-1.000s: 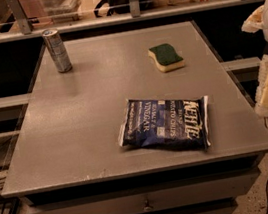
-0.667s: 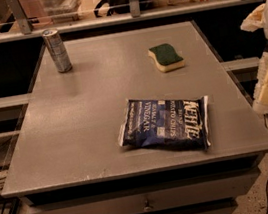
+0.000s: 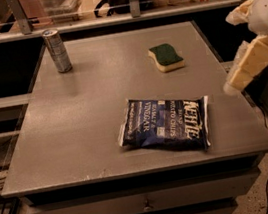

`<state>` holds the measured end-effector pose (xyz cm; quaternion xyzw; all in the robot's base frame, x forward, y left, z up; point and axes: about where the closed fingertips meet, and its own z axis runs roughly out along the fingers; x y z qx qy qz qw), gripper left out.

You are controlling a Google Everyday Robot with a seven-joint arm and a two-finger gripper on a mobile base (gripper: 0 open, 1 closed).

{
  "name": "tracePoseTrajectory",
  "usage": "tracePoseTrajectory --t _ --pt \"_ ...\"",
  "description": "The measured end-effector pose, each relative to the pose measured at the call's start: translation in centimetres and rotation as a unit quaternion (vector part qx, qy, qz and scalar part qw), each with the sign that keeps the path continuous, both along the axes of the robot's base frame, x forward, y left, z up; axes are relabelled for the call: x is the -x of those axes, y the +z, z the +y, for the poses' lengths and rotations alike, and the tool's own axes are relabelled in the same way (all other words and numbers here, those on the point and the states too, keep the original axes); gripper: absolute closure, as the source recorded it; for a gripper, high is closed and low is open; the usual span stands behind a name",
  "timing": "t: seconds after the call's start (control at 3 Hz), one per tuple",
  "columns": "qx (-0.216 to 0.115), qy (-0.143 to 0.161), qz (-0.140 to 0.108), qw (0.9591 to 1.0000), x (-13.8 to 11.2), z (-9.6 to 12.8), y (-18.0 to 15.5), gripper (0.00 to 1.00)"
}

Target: Pick sponge

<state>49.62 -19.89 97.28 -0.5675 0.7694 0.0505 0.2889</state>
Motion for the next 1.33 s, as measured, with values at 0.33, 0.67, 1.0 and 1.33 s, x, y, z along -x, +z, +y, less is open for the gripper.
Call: tracePoseTrajectory --t 0.33,0.67,1.0,1.33 --pt "-0.039 -0.038 -0.014 0.9984 -4.4 0.6 -0.8 0.0" --pt "-0.039 -0.038 -0.014 0.9984 -4.4 0.7 -0.8 0.0" --pt "-0.065 -0.048 -0.022 0.9965 -6.9 1.6 -1.0 0.0" --pt "-0.09 -0.065 -0.024 0.9935 -10.2 2.7 -1.8 0.0"
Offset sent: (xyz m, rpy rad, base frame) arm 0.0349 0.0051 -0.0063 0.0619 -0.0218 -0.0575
